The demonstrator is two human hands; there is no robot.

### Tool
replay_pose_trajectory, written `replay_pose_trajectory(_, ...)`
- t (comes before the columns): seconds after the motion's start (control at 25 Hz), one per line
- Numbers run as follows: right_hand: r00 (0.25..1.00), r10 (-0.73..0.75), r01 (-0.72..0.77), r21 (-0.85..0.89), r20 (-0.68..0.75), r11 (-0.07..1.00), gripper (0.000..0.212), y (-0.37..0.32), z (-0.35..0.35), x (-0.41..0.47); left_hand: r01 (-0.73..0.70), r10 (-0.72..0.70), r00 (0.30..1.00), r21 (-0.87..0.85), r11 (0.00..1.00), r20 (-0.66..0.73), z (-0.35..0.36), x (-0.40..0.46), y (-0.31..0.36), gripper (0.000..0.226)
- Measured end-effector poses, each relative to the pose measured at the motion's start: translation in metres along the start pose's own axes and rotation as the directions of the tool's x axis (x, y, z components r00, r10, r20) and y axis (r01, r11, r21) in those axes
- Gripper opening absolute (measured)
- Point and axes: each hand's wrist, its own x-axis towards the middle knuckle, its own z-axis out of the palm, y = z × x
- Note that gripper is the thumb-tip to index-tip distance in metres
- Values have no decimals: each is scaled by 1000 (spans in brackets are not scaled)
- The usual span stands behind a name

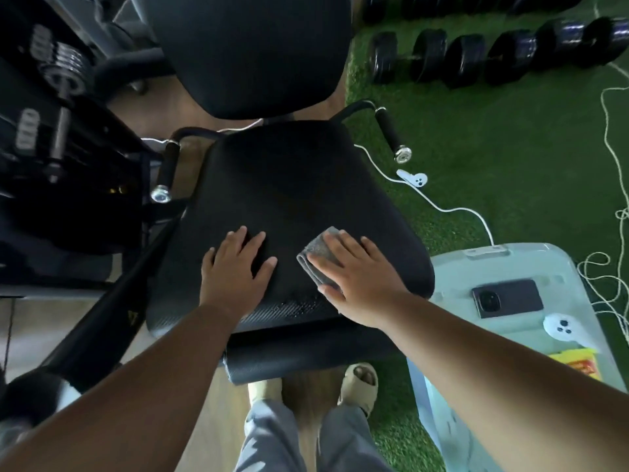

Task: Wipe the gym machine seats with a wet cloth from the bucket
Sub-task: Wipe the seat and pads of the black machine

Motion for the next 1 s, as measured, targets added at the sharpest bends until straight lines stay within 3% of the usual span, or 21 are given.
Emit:
replay_pose_trajectory(0.08,1000,11,-11,-17,-6,1000,61,15,9,6,33,-32,999,30,999,-29,4,5,2,60)
replay_pose_trajectory(0.32,921,388,-381,121,-39,916,61,20,4,42,44,-38,996,77,996,-79,12,10,4,61)
replay_pose_trajectory(0.36,932,360,-351,147,-36,925,62,8,1,48,45,-38,996,80,996,-84,13,11,3,61)
replay_pose_trajectory(0.48,998,30,-24,131,-50,991,61,-15,7,38,60,-51,994,90,994,-98,14,9,3,64)
replay_pose_trajectory(0.56,999,-12,16,104,-32,994,60,4,10,15,54,-46,994,83,995,-102,14,10,3,65)
replay_pose_trajectory(0.72,929,371,-370,51,-13,928,61,67,4,7,57,-47,992,84,995,-115,14,11,4,63)
replay_pose_trajectory(0.8,879,477,-473,91,-21,876,62,66,-1,37,50,-40,992,81,995,-122,16,11,4,63)
replay_pose_trajectory(0.88,897,441,-436,130,-10,890,64,34,-5,65,56,-46,991,82,995,-122,16,10,3,63)
replay_pose_trajectory(1.0,984,177,-175,103,-6,979,64,4,3,51,55,-46,992,77,995,-118,16,11,2,63)
